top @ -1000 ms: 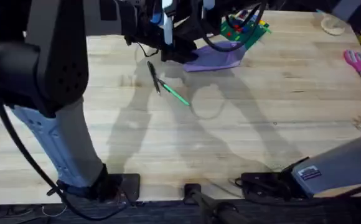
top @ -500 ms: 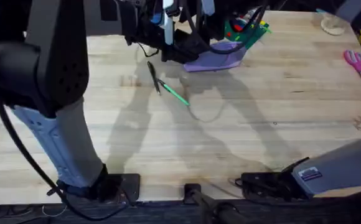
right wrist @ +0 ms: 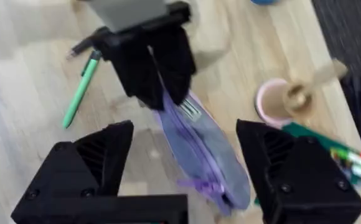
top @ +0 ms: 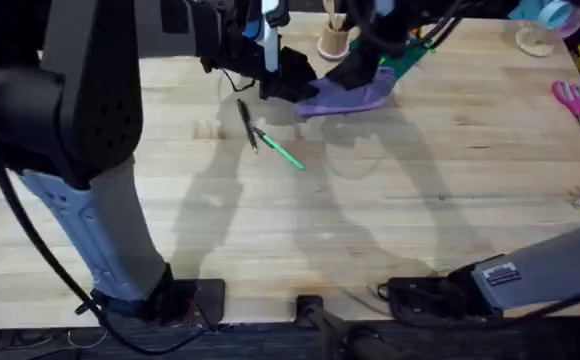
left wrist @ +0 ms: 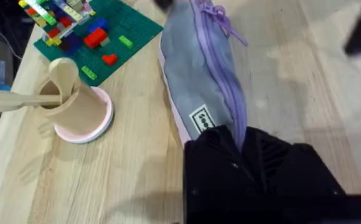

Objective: Unzip the bag, pick up the pens from the table one at a time and place them inside, then zip the bag closed.

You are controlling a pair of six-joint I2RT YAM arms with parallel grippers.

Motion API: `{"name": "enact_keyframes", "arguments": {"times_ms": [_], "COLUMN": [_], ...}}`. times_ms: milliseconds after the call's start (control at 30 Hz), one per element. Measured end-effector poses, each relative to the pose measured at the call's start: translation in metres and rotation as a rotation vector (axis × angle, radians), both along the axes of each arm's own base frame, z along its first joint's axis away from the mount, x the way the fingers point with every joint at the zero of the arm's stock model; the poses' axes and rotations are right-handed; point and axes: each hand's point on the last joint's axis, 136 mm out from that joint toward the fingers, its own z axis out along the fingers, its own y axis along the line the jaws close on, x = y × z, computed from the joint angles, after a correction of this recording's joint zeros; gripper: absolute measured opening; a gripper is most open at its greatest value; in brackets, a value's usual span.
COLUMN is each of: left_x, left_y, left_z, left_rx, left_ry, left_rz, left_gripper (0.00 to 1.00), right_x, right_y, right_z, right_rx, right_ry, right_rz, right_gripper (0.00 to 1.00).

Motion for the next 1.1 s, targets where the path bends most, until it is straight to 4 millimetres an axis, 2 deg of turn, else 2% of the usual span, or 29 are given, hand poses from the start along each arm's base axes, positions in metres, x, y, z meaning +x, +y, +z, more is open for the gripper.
{"name": "enact_keyframes", "arguments": {"times_ms": [100, 200, 300, 400, 567, 733, 900, 1100], "left_x": [0.0, 0.0, 0.0, 0.0, 0.0, 0.0, 0.0, 0.0], "left_y": [0.0, 0.0, 0.0, 0.0, 0.0, 0.0, 0.0, 0.0], "left_z": [0.0, 0.0, 0.0, 0.0, 0.0, 0.0, 0.0, 0.0], "left_rx": [0.0, 0.0, 0.0, 0.0, 0.0, 0.0, 0.0, 0.0], "left_ry": [0.0, 0.0, 0.0, 0.0, 0.0, 0.0, 0.0, 0.0], "left_rz": [0.0, 0.0, 0.0, 0.0, 0.0, 0.0, 0.0, 0.0], "left_gripper": [0.042, 0.042, 0.042, 0.042, 0.042, 0.042, 0.042, 0.042], "right_x": [-0.005, -0.019, -0.024, -0.022, -0.023, -0.024, -0.028, -0.032], "right_y": [-0.014, -0.021, -0.027, -0.039, -0.071, -0.081, -0.085, -0.085], "right_z": [0.01, 0.019, 0.026, 0.029, 0.02, 0.018, 0.015, 0.014], "right_rx": [-0.004, -0.029, -0.036, -0.014, 0.064, 0.164, 0.205, 0.179], "right_ry": [0.011, 0.028, 0.047, 0.11, 0.272, 0.353, 0.396, 0.384], "right_rz": [-0.061, -0.1, -0.199, -0.436, -0.949, -1.227, -1.342, -1.36], "right_gripper": [0.995, 0.996, 0.996, 0.996, 0.995, 0.995, 0.996, 0.996]}}
